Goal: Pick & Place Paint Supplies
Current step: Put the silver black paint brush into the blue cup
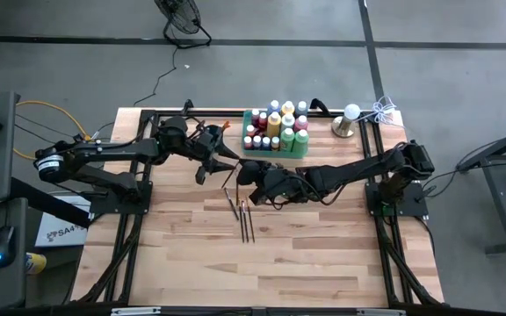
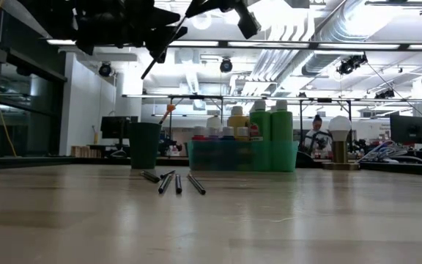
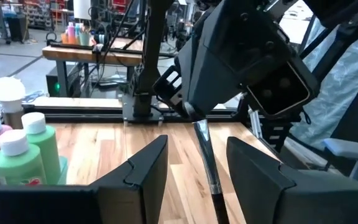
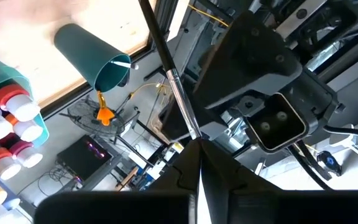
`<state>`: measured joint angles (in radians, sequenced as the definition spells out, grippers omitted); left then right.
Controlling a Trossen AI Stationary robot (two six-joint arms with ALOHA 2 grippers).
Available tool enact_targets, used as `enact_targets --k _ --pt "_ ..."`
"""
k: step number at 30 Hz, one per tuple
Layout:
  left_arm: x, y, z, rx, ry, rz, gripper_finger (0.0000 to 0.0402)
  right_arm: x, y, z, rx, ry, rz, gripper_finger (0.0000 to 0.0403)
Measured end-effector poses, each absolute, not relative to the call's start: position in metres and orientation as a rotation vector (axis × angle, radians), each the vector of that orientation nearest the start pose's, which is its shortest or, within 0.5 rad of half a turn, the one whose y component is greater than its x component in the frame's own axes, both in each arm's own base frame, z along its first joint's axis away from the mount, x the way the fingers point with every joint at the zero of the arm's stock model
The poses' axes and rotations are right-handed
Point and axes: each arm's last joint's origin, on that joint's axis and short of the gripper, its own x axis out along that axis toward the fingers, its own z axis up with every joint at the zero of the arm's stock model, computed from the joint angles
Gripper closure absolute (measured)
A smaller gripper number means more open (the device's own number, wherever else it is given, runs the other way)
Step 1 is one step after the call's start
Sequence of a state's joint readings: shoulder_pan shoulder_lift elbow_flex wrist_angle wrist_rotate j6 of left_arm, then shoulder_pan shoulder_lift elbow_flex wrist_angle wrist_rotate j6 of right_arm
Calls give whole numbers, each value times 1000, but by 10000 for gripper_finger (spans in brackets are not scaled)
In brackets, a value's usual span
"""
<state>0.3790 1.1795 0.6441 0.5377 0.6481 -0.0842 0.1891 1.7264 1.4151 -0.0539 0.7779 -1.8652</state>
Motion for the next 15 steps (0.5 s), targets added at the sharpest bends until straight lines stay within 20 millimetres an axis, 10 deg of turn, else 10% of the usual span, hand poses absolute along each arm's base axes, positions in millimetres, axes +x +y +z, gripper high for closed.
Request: enact_targets --k 15 --pt "241 76 275 -78 3 -301 240 394 45 317 -1936 770 -117 399"
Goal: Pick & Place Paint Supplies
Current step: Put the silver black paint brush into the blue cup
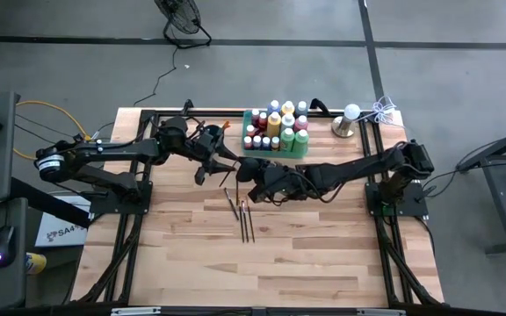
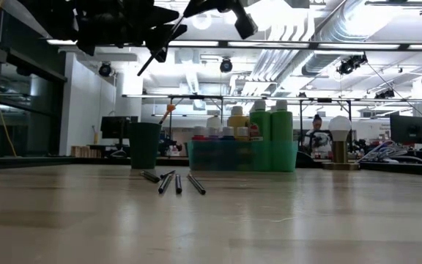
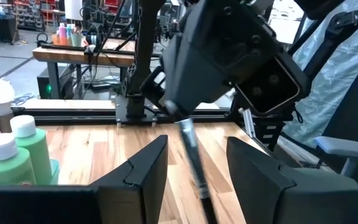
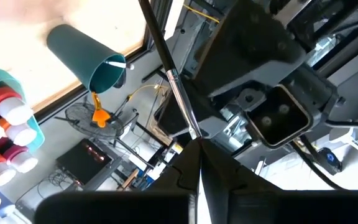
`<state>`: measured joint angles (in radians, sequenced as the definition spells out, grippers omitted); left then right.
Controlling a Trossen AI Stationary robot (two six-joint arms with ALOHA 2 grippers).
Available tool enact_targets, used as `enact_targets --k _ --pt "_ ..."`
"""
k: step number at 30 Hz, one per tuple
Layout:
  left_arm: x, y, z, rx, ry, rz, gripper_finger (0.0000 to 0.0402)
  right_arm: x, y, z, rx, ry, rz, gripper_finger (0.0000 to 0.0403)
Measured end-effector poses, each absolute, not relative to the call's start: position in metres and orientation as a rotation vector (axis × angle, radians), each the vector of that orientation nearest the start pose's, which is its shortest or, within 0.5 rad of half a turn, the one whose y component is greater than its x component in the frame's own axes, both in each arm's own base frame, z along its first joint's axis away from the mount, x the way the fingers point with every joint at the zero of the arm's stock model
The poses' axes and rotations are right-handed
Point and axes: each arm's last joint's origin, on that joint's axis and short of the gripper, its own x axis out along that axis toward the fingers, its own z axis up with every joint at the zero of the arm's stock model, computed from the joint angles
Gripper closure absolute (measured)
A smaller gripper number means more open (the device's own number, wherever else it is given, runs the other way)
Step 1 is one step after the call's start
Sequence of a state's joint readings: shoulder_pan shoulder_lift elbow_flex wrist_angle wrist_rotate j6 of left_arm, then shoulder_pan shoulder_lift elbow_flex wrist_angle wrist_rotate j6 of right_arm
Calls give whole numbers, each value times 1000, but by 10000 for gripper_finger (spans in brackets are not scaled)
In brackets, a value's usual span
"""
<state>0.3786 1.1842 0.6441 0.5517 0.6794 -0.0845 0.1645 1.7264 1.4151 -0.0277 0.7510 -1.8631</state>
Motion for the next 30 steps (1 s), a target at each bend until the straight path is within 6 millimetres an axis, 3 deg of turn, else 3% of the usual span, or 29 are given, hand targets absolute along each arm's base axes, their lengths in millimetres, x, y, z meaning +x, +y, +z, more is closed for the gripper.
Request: enact_targets --k 6,15,24,30 --pt "242 77 274 -68 -1 -278 261 395 44 318 -1926 765 -129 400" --pt "242 78 275 -62 -9 -268 387 395 44 318 -1912 761 -134 399" --pt "242 78 273 -23 -2 -261 392 395 44 317 -1681 704 -200 391" --pt "242 78 272 12 5 -234 391 395 47 317 -1408 637 -285 327"
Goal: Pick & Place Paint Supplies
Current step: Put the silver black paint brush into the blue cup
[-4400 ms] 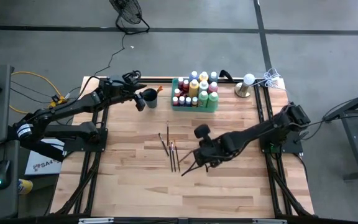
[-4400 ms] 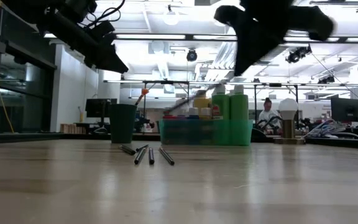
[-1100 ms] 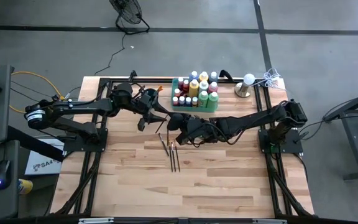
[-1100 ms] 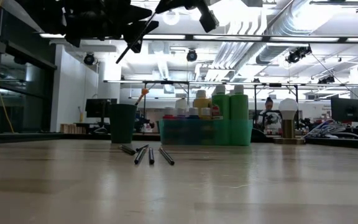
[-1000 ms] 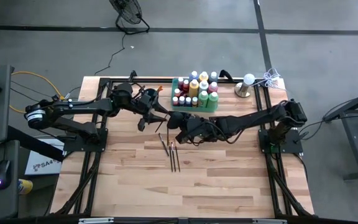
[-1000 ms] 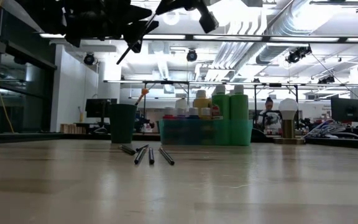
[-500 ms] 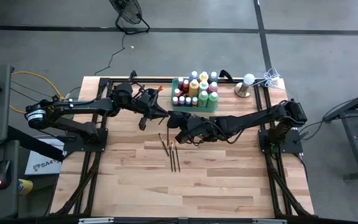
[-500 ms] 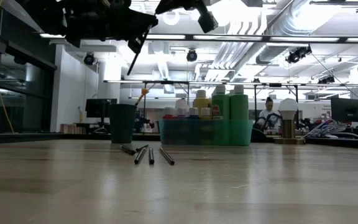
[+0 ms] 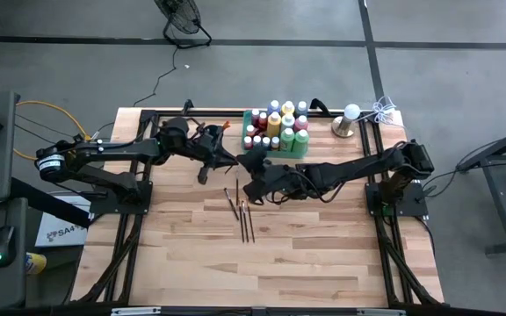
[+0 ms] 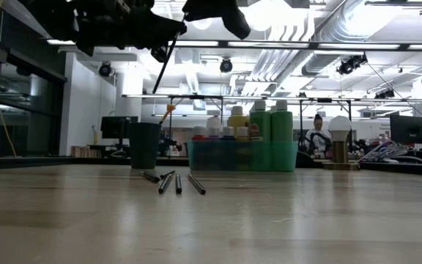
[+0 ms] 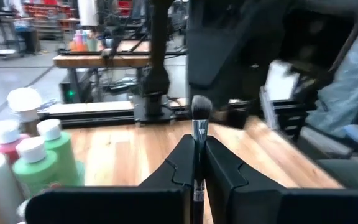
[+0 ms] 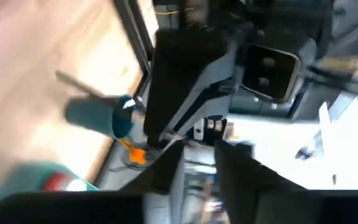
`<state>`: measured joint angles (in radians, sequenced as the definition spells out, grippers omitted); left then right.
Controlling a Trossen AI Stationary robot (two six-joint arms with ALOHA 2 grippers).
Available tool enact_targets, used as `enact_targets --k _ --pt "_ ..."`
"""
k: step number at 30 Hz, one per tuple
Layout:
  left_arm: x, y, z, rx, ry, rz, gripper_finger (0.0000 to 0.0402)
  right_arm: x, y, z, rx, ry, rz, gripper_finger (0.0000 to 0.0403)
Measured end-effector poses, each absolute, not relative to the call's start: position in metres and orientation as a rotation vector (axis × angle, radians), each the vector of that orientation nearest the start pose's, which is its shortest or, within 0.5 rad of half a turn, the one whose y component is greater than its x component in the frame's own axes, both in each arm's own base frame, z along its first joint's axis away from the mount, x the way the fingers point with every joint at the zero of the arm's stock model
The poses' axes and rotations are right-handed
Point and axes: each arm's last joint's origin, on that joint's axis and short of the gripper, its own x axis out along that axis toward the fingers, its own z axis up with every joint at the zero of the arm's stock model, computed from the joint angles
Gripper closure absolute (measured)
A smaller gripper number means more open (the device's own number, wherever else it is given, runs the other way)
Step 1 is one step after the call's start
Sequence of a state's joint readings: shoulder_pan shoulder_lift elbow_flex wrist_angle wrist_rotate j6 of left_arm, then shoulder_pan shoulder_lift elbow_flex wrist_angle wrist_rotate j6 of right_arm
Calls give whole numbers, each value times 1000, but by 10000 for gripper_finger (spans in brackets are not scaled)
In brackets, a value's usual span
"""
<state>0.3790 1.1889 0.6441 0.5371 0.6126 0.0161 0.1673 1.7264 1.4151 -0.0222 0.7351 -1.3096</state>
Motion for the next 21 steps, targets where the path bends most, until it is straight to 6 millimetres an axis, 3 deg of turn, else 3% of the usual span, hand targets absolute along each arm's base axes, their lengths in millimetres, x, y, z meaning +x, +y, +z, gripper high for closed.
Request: enact_targets --k 3,7,11,15,21 --pt "242 81 269 59 34 -134 393 394 49 318 -1205 602 -373 282" --pt "240 87 268 103 74 92 394 388 47 319 -868 585 -712 229" --pt "236 91 268 135 111 279 394 382 40 314 -666 564 -949 199" --pt "233 94 268 163 114 401 394 379 40 305 -519 536 -923 191" --pt "220 95 251 181 1 617 394 378 40 297 -322 523 -828 190"
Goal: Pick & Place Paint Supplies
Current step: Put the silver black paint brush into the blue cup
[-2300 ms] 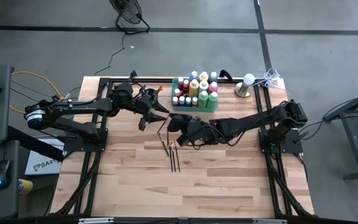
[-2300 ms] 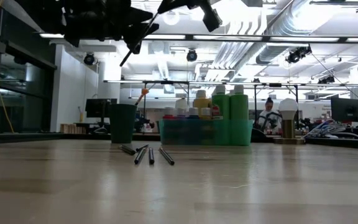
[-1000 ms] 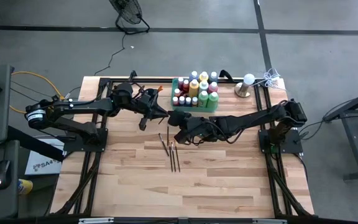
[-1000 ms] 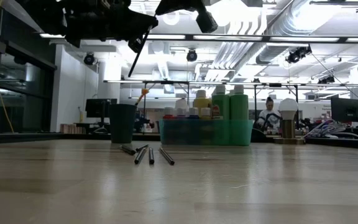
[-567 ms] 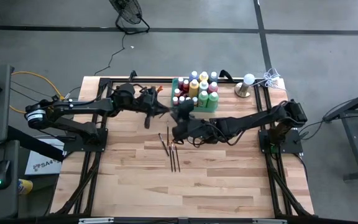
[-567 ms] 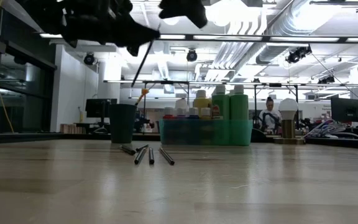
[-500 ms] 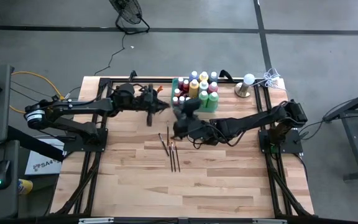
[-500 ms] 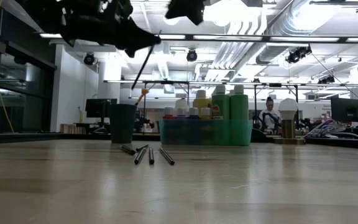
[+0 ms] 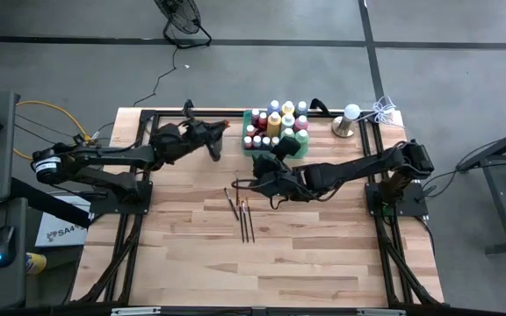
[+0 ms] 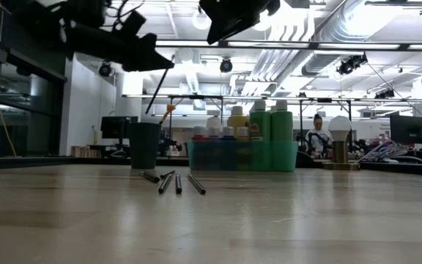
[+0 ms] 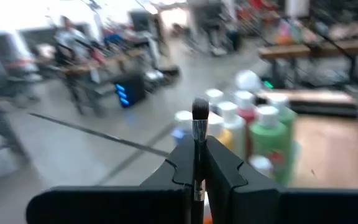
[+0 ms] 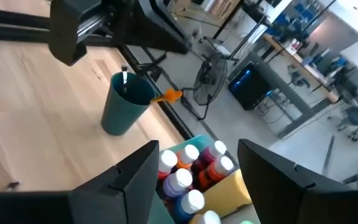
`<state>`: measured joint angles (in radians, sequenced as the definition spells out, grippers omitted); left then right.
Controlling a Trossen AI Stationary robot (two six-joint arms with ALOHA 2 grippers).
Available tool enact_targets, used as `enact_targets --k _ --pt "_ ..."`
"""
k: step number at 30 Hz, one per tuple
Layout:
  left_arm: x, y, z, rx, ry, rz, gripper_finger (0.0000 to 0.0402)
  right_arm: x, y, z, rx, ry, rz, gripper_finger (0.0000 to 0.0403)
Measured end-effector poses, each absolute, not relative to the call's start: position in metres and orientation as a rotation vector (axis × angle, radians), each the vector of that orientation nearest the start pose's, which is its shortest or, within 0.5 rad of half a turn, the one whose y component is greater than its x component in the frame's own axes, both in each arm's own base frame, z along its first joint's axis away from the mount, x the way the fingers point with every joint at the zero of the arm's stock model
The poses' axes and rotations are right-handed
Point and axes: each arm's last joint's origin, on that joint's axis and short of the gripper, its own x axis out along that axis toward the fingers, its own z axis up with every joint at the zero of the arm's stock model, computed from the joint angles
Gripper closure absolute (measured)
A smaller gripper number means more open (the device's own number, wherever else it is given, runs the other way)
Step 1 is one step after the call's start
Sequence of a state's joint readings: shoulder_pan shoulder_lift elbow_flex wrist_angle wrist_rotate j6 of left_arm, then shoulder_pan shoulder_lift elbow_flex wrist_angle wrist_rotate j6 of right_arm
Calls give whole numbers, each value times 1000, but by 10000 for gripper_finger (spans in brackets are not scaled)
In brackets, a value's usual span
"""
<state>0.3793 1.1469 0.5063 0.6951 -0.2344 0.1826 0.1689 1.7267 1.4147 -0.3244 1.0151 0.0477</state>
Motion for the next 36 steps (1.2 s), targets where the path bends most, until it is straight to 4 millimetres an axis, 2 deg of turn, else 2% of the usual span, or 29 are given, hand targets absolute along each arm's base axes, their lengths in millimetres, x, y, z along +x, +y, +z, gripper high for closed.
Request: enact_targets --k 5,8,16,21,25,30,36 --pt "206 93 240 181 -121 740 394 378 40 296 -267 506 -816 190" --pt "202 94 235 177 -114 797 394 379 41 296 -228 498 -798 190" --pt "200 113 222 100 -73 847 393 378 41 294 -157 480 -823 190" --pt "199 130 207 9 -48 908 376 378 41 294 -88 449 -838 190" --pt "196 138 204 -25 -54 923 365 376 41 292 -37 449 -845 190" --pt "197 138 205 -22 -60 846 320 374 38 287 86 482 -810 190" --pt "198 136 205 9 -53 806 213 376 27 271 309 478 -761 190"
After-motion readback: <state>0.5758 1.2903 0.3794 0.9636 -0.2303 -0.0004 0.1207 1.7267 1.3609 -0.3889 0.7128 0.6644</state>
